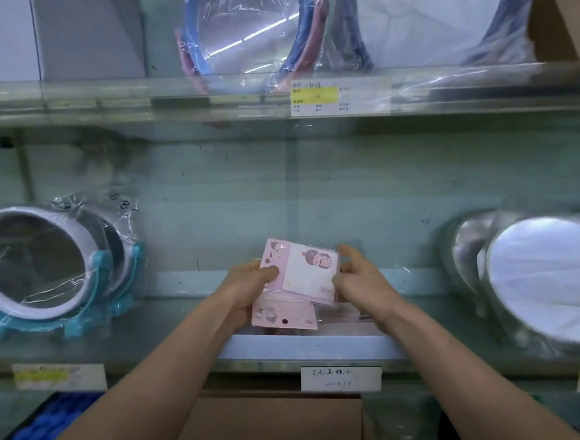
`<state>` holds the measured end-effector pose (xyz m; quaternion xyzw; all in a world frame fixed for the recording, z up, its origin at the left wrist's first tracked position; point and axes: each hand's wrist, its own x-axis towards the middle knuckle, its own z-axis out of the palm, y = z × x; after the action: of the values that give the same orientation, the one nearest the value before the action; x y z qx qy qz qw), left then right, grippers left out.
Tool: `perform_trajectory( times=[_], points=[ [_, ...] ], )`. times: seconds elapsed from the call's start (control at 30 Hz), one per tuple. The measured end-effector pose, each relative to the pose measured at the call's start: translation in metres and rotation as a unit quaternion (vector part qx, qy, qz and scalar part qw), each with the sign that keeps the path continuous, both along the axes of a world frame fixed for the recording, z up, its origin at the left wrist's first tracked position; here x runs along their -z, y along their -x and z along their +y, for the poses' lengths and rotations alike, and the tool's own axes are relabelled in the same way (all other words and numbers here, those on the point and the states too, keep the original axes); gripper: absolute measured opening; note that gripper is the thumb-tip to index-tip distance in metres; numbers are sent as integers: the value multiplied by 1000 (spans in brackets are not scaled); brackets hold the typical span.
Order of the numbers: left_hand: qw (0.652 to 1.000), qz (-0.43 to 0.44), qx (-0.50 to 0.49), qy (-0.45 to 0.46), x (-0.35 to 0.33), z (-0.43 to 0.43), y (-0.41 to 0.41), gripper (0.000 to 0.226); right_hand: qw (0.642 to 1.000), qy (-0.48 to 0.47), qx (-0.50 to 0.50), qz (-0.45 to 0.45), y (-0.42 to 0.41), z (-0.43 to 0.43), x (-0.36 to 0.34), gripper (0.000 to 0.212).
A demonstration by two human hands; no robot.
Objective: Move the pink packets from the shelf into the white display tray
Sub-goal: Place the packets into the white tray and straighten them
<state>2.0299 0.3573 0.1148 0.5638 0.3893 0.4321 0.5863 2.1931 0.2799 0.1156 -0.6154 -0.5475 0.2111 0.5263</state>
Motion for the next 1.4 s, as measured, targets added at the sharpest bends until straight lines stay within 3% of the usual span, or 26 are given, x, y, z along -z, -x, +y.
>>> perform_trajectory(
  times=[0.5, 0.6, 0.67, 0.83, 0.87, 0.97, 1.07, 1.13, 1.23, 1.33, 1.4],
  points=[
    [999, -16, 45, 10, -1, -3, 0, 9, 969, -36, 37, 240, -5, -3, -4, 21],
    [998, 8, 68, -4, 0, -6, -1, 14, 975, 14, 13, 222, -6, -4, -4, 11],
    [998, 22, 57, -19, 1, -5, 0, 17, 983, 41, 11, 181, -4, -5, -4, 18],
    [996, 41, 67, -34, -1, -8, 0, 16, 991, 34, 25, 127, -4, -7, -5, 6],
    [996, 39, 71, -30, -2, -9, -1, 16, 992, 32, 12, 124, -4, -6, -4, 11],
    [997, 29, 73, -11, -5, -12, -1, 21, 987, 20, -51, 152, -2, -3, 0, 57],
    [998, -4, 69, -6, -5, -12, -1, 33, 989, -14, -43, 138, -1, -5, 0, 88],
    [998, -23, 59, -11, -4, -11, -3, 43, 992, -42, 3, 120, 0, -7, -2, 76],
    [999, -37, 23, -21, -4, -9, -4, 59, 981, -74, 102, 146, -4, -6, -6, 24],
    [998, -46, -7, -33, -5, -8, -3, 65, 972, -69, 128, 186, -13, -1, -4, 30],
    [997, -52, -38, -44, -5, -7, -2, 67, 981, -44, 136, 129, -13, 0, -1, 39]
  ],
)
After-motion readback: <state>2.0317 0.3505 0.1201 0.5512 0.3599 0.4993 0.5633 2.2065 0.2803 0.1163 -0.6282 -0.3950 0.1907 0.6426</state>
